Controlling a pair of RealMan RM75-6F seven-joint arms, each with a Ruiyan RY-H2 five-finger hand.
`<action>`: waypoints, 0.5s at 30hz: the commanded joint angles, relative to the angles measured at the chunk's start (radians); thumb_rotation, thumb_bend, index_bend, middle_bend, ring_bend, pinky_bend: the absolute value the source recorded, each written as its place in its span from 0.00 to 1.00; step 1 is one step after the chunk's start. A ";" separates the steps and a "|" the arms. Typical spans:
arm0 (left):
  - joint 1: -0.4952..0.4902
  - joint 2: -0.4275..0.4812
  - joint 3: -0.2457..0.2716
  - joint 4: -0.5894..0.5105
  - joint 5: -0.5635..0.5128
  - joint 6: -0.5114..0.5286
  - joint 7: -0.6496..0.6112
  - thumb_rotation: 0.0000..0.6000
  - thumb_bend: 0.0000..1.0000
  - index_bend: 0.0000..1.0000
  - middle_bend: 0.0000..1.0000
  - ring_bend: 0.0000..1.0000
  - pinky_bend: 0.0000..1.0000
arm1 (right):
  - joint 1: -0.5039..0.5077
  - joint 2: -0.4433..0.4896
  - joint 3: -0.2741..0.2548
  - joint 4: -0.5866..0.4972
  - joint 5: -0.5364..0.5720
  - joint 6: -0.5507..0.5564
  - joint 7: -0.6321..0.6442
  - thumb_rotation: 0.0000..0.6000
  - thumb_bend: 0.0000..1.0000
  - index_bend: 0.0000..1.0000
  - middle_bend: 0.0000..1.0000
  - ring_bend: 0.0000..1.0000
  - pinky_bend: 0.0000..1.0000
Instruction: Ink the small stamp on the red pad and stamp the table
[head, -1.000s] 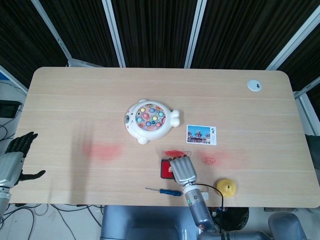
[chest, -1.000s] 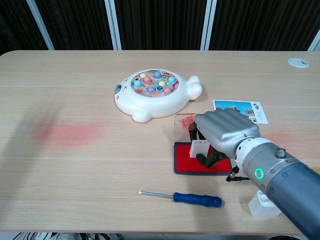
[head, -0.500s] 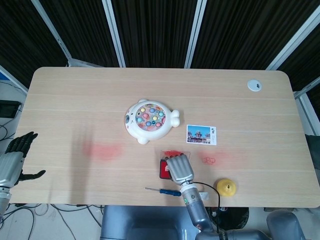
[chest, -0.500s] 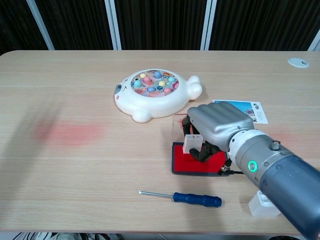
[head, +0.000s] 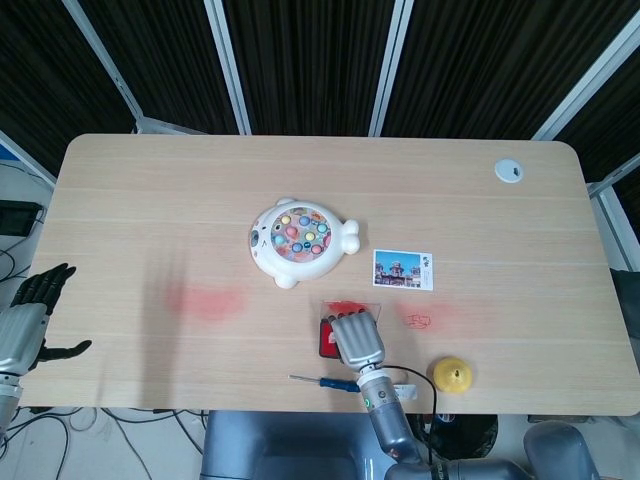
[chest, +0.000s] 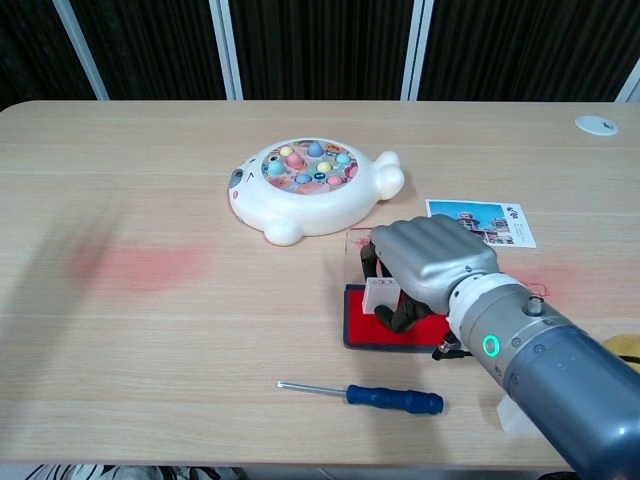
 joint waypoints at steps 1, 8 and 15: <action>0.000 0.000 0.000 0.000 0.000 -0.001 -0.001 1.00 0.00 0.00 0.00 0.00 0.00 | -0.001 -0.002 -0.004 0.007 0.001 -0.002 0.001 1.00 0.65 0.82 0.70 0.56 0.50; -0.001 0.000 0.000 -0.001 0.001 -0.001 -0.002 1.00 0.00 0.00 0.00 0.00 0.00 | -0.005 -0.002 -0.013 0.015 0.000 -0.002 -0.001 1.00 0.65 0.82 0.70 0.56 0.50; 0.000 0.000 0.001 -0.001 0.001 0.000 -0.001 1.00 0.00 0.00 0.00 0.00 0.00 | -0.007 0.002 -0.014 0.003 -0.010 0.003 0.004 1.00 0.65 0.82 0.70 0.56 0.50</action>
